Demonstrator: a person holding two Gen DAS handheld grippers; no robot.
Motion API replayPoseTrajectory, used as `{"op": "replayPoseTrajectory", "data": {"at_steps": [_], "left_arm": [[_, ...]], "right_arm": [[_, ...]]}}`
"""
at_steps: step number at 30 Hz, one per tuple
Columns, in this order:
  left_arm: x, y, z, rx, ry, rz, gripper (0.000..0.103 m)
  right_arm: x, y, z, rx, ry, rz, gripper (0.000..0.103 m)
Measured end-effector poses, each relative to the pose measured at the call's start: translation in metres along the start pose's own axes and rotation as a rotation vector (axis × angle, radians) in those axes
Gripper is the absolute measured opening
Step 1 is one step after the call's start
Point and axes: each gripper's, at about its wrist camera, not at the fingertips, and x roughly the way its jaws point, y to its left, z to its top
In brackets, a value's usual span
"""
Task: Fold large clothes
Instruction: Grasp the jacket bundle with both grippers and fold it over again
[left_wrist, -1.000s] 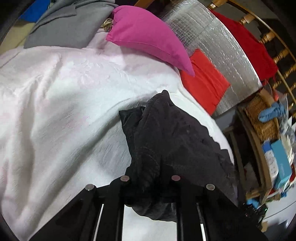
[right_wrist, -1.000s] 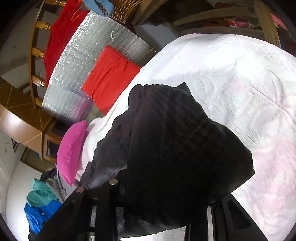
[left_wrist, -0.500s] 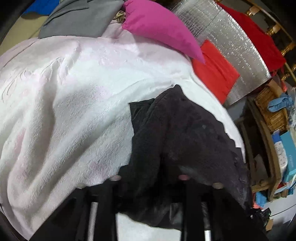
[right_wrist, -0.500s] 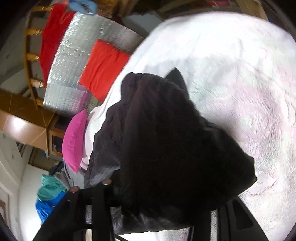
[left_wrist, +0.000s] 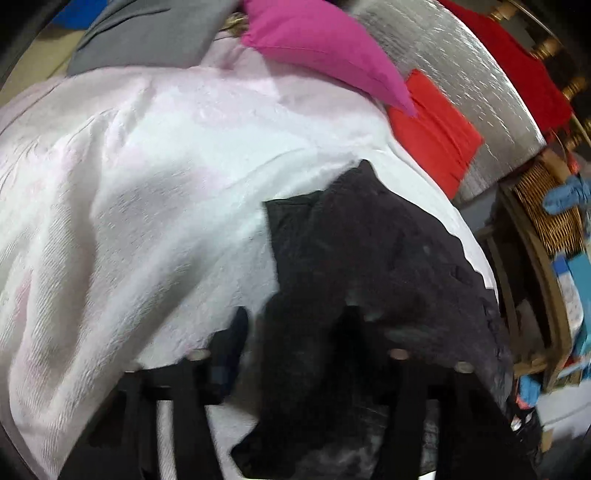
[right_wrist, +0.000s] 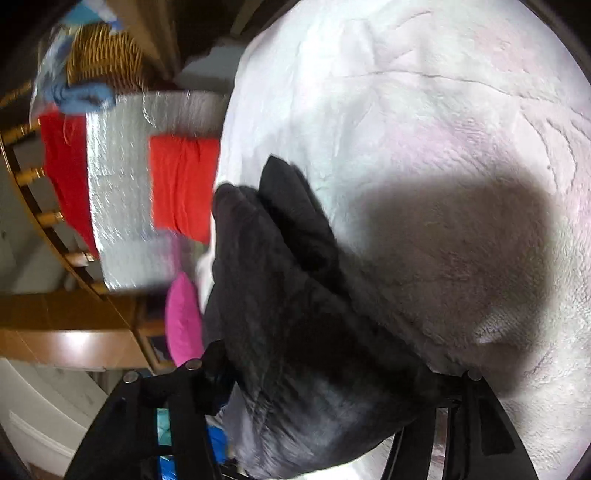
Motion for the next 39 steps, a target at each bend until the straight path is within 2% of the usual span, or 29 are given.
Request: {"op": "replayPoseTrajectory", "data": {"at_steps": [2, 3, 4, 6, 8, 10, 11, 12, 13, 15, 16, 19, 20, 22, 25, 28, 31, 33, 35, 39], "left_arm": [[-0.004, -0.01, -0.001, 0.059, -0.028, 0.018, 0.032], [-0.006, -0.013, -0.001, 0.08, -0.038, 0.029, 0.03], [-0.009, -0.016, -0.002, 0.093, -0.05, 0.029, 0.024], [-0.019, -0.019, 0.0, 0.102, -0.085, 0.007, 0.021], [-0.023, -0.021, 0.004, 0.113, -0.093, 0.011, 0.022], [-0.014, -0.016, 0.007, 0.098, -0.032, 0.024, 0.029], [-0.007, -0.013, 0.008, 0.085, 0.016, 0.03, 0.042], [-0.001, -0.009, 0.01, 0.074, 0.06, 0.053, 0.052], [0.0, -0.005, 0.012, 0.06, 0.089, 0.074, 0.067], [-0.008, 0.004, 0.018, 0.027, 0.13, 0.036, 0.07], [-0.015, 0.009, 0.024, 0.02, 0.138, -0.002, 0.07], [-0.036, 0.022, 0.038, 0.002, 0.098, -0.036, 0.07], [-0.044, 0.026, 0.045, -0.005, 0.068, -0.047, 0.072], [-0.049, 0.031, 0.057, -0.026, 0.025, -0.057, 0.075], [-0.037, 0.023, 0.074, -0.036, 0.01, -0.082, 0.077], [-0.008, 0.003, 0.082, -0.022, 0.053, -0.113, 0.078], [0.019, -0.019, 0.084, 0.037, 0.111, -0.097, 0.078], [0.031, -0.025, 0.082, 0.057, 0.144, -0.091, 0.078], [0.045, -0.023, 0.083, 0.051, 0.193, -0.095, 0.078], [0.067, -0.011, 0.081, 0.026, 0.269, -0.072, 0.078]], "right_arm": [[-0.002, 0.008, -0.005, -0.064, -0.023, -0.022, 0.055], [-0.004, 0.014, -0.008, -0.112, -0.035, -0.037, 0.046], [-0.005, 0.021, -0.011, -0.146, -0.043, -0.04, 0.042], [-0.013, 0.041, -0.019, -0.259, -0.082, -0.015, 0.042], [-0.017, 0.067, -0.031, -0.428, -0.111, -0.054, 0.042], [-0.01, 0.067, -0.032, -0.448, -0.079, -0.12, 0.045], [-0.006, 0.062, -0.029, -0.418, -0.05, -0.139, 0.045], [-0.002, 0.048, -0.021, -0.33, 0.005, -0.16, 0.046], [-0.002, 0.04, -0.016, -0.278, 0.037, -0.155, 0.05], [-0.011, 0.03, -0.007, -0.201, 0.119, -0.115, 0.053], [-0.017, 0.031, -0.005, -0.206, 0.14, -0.109, 0.057], [-0.048, 0.04, 0.004, -0.302, 0.196, -0.131, 0.061], [-0.063, 0.043, 0.009, -0.341, 0.184, -0.132, 0.064], [-0.1, 0.045, 0.022, -0.375, 0.084, -0.123, 0.077], [-0.128, 0.049, 0.043, -0.365, -0.048, -0.063, 0.082], [-0.115, 0.066, 0.055, -0.372, -0.038, -0.031, 0.083], [-0.077, 0.084, 0.063, -0.424, 0.008, -0.089, 0.083], [-0.039, 0.094, 0.062, -0.454, 0.086, -0.145, 0.083], [-0.022, 0.092, 0.063, -0.493, 0.126, -0.208, 0.083], [0.018, 0.086, 0.069, -0.513, 0.215, -0.283, 0.083]]}}
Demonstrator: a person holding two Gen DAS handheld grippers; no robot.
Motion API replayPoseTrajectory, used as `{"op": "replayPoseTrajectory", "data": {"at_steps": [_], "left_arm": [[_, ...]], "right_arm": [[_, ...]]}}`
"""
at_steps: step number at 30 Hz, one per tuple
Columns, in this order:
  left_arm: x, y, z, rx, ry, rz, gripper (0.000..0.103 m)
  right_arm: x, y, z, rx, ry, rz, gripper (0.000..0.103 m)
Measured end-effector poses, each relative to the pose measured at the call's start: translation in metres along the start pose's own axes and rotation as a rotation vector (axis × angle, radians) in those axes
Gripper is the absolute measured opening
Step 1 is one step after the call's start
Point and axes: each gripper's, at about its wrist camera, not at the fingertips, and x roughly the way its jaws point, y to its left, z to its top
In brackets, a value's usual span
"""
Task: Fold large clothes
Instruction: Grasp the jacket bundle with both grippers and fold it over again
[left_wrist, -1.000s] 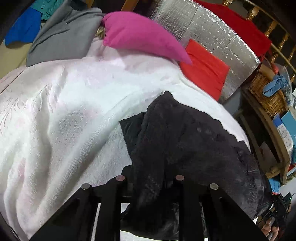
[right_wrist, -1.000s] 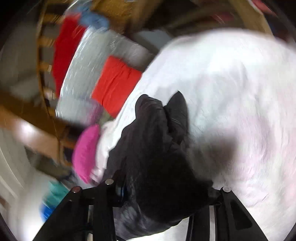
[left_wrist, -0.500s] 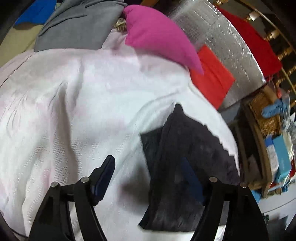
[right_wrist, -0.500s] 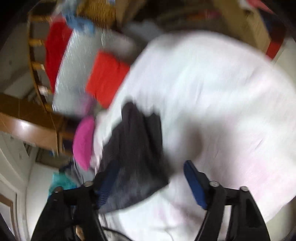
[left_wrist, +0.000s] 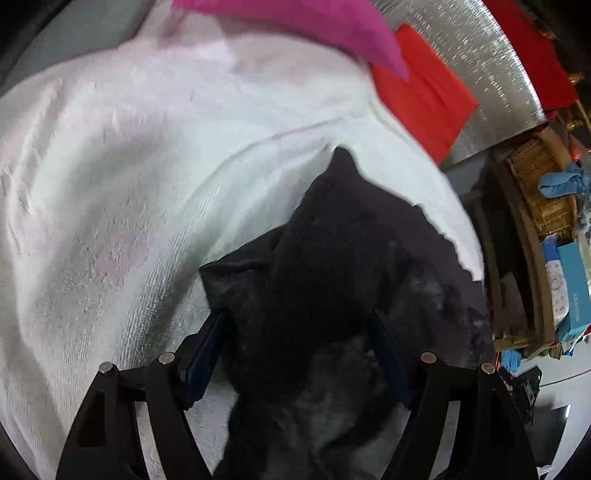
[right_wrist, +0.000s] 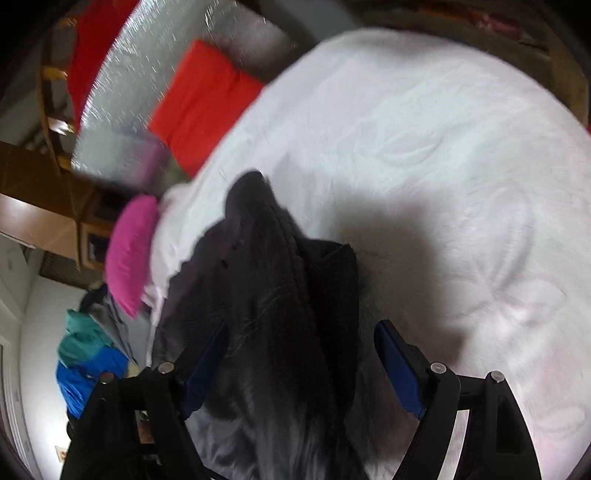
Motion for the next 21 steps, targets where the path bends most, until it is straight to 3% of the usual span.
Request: {"op": "replayPoseTrajectory", "data": {"at_steps": [4, 7, 9, 11, 15, 20, 21], "left_arm": [[0.005, 0.005, 0.001, -0.009, 0.038, -0.042, 0.079], [0.009, 0.007, 0.003, -0.011, 0.074, -0.109, 0.081], [0.012, 0.006, 0.003, -0.016, 0.084, -0.143, 0.081], [0.013, 0.004, 0.003, -0.022, 0.087, -0.181, 0.081], [0.012, -0.004, 0.001, -0.018, 0.041, -0.184, 0.079], [0.003, -0.006, 0.001, -0.017, -0.016, -0.145, 0.04], [0.001, -0.006, 0.001, -0.017, -0.027, -0.141, 0.037]], "right_arm": [[0.031, -0.013, 0.002, 0.049, 0.119, 0.027, 0.085], [0.037, -0.009, 0.002, 0.055, 0.106, 0.091, 0.088], [0.051, -0.003, -0.002, 0.063, 0.161, 0.143, 0.088], [0.059, 0.01, -0.007, 0.021, 0.147, 0.088, 0.088], [0.061, 0.024, -0.011, 0.036, 0.114, 0.062, 0.07], [0.05, 0.038, -0.015, -0.001, 0.051, 0.026, 0.049], [0.046, 0.043, -0.016, -0.018, 0.032, 0.018, 0.047]]}}
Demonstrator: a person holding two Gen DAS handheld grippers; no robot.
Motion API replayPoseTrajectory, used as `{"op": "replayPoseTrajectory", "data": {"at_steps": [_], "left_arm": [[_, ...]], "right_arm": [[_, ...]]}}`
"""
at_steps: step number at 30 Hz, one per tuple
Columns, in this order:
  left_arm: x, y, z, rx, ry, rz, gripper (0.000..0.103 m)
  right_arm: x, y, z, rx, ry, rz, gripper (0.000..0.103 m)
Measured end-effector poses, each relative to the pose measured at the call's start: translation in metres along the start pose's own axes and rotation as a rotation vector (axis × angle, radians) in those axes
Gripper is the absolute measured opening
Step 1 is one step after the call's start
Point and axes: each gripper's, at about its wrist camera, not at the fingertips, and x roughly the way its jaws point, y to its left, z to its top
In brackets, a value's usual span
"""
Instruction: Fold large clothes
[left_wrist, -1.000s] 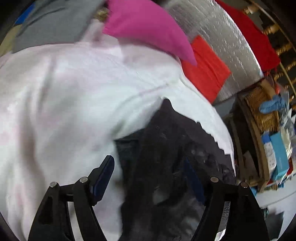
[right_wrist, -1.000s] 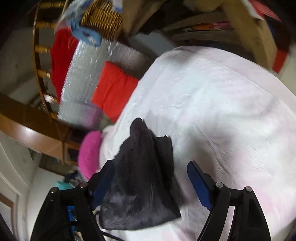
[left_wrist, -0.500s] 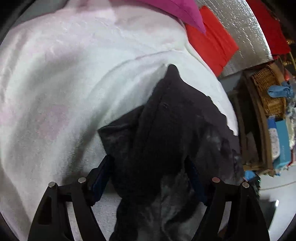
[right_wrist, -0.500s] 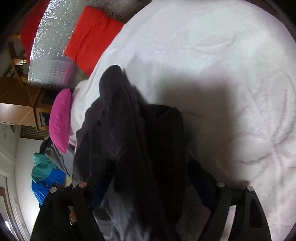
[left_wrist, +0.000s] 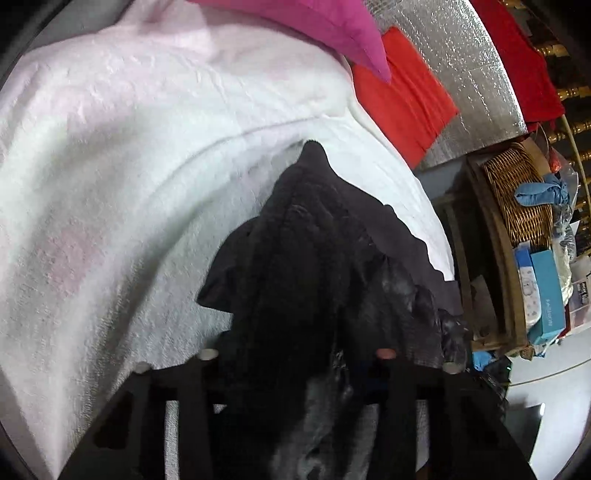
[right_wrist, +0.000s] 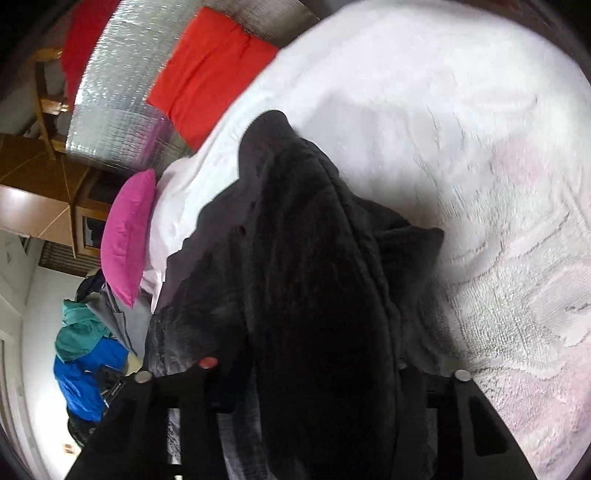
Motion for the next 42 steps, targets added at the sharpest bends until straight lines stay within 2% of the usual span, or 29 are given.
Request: {"op": "replayPoseTrajectory", "data": {"at_steps": [3, 8, 10, 12, 14, 16, 17, 19, 22, 25, 29, 33, 35, 42], "left_arm": [[-0.011, -0.005, -0.003, 0.017, -0.029, -0.005, 0.029], [-0.032, -0.016, -0.009, 0.048, -0.091, -0.023, 0.028], [-0.031, -0.012, -0.01, 0.029, -0.084, 0.004, 0.028], [-0.023, -0.009, -0.011, 0.034, -0.06, 0.068, 0.032], [-0.016, -0.007, -0.009, 0.027, -0.036, 0.119, 0.054], [-0.013, -0.004, -0.008, 0.014, -0.01, 0.126, 0.067], [-0.012, -0.003, -0.008, 0.008, -0.002, 0.124, 0.072], [-0.012, -0.001, -0.008, 0.007, 0.002, 0.13, 0.073], [-0.003, -0.001, -0.01, 0.029, 0.028, 0.183, 0.075], [0.006, -0.006, -0.011, 0.034, 0.033, 0.188, 0.078], [0.006, -0.009, -0.01, 0.042, 0.029, 0.169, 0.078], [0.015, -0.01, -0.005, 0.033, 0.02, 0.138, 0.076], [0.016, -0.009, -0.004, 0.03, 0.018, 0.131, 0.064], [0.016, -0.012, -0.004, 0.042, -0.007, 0.131, 0.047]], "right_arm": [[-0.011, 0.016, -0.004, -0.058, -0.047, -0.008, 0.041], [-0.042, 0.04, -0.011, -0.149, -0.167, 0.082, 0.039], [-0.036, 0.032, -0.011, -0.127, -0.161, 0.045, 0.039], [-0.03, 0.018, -0.01, -0.097, -0.15, -0.006, 0.039], [-0.026, 0.003, -0.007, -0.055, -0.135, -0.019, 0.045], [-0.024, -0.014, -0.007, 0.018, -0.133, -0.025, 0.062], [-0.022, -0.017, -0.007, 0.037, -0.134, -0.035, 0.065], [-0.019, -0.019, -0.01, 0.062, -0.155, -0.06, 0.073], [-0.022, -0.02, -0.013, 0.085, -0.176, -0.09, 0.079], [-0.02, -0.019, -0.014, 0.116, -0.178, -0.104, 0.083], [-0.007, -0.023, -0.011, 0.199, -0.15, -0.125, 0.085], [-0.006, -0.019, -0.013, 0.197, -0.172, -0.145, 0.086], [-0.002, -0.014, -0.014, 0.175, -0.17, -0.168, 0.084], [-0.001, 0.002, -0.016, 0.092, -0.206, -0.196, 0.062]]}}
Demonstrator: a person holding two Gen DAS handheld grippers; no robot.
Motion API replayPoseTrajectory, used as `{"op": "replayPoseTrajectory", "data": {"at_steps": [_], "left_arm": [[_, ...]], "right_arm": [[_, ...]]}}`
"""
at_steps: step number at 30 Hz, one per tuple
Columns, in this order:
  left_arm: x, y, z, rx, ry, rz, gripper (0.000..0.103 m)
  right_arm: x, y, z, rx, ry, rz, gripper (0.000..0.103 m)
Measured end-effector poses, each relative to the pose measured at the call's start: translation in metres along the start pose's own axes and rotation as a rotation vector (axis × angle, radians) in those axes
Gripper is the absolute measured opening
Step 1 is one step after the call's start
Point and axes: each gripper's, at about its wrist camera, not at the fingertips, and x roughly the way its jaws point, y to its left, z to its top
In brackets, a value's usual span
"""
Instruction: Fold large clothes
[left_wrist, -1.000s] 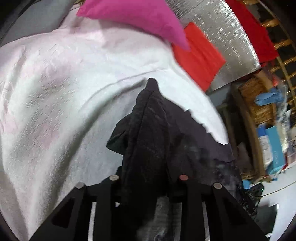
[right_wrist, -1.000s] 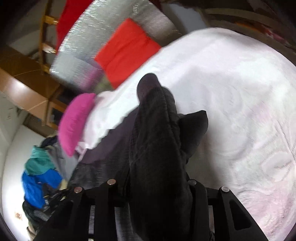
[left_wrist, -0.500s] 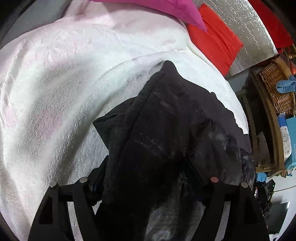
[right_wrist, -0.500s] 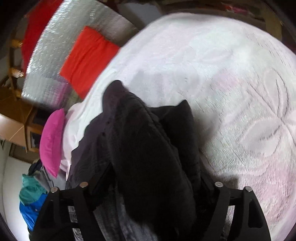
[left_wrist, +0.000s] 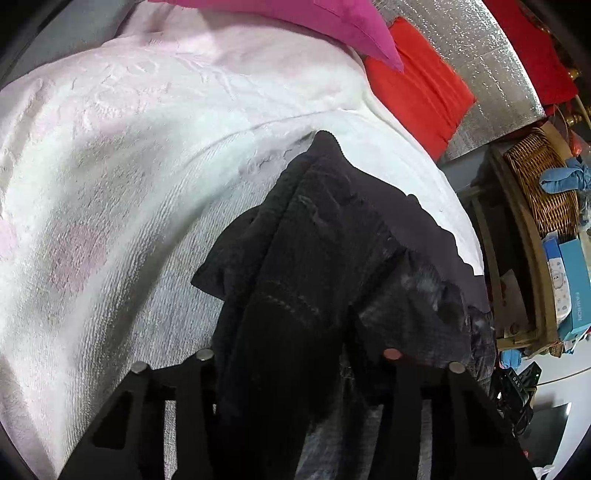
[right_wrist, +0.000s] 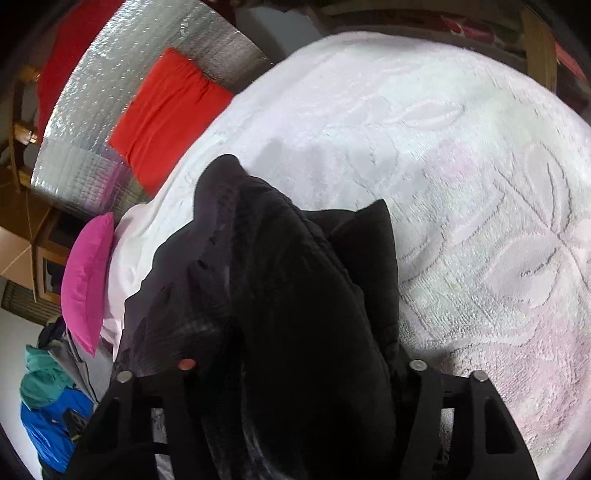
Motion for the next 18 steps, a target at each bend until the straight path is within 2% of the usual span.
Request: {"op": "replayPoseTrajectory", "data": {"at_steps": [7, 14, 15, 16, 17, 18], "left_arm": [[-0.013, -0.007, -0.004, 0.027, -0.044, 0.006, 0.036], [-0.028, -0.01, -0.008, 0.05, -0.09, 0.021, 0.034], [-0.027, -0.01, -0.009, 0.048, -0.084, 0.032, 0.035], [-0.024, -0.01, -0.01, 0.046, -0.07, 0.057, 0.04], [-0.019, -0.01, -0.009, 0.039, -0.051, 0.089, 0.052], [-0.016, -0.008, -0.009, 0.029, -0.033, 0.121, 0.059]], "right_arm": [[-0.018, 0.013, -0.006, -0.108, -0.082, 0.015, 0.044], [-0.038, 0.022, -0.008, -0.183, -0.136, 0.078, 0.041], [-0.036, 0.021, -0.007, -0.18, -0.126, 0.074, 0.041], [-0.033, 0.017, -0.005, -0.162, -0.111, 0.067, 0.041], [-0.028, 0.012, -0.002, -0.137, -0.087, 0.059, 0.043], [-0.024, 0.008, 0.0, -0.118, -0.065, 0.055, 0.049]]}}
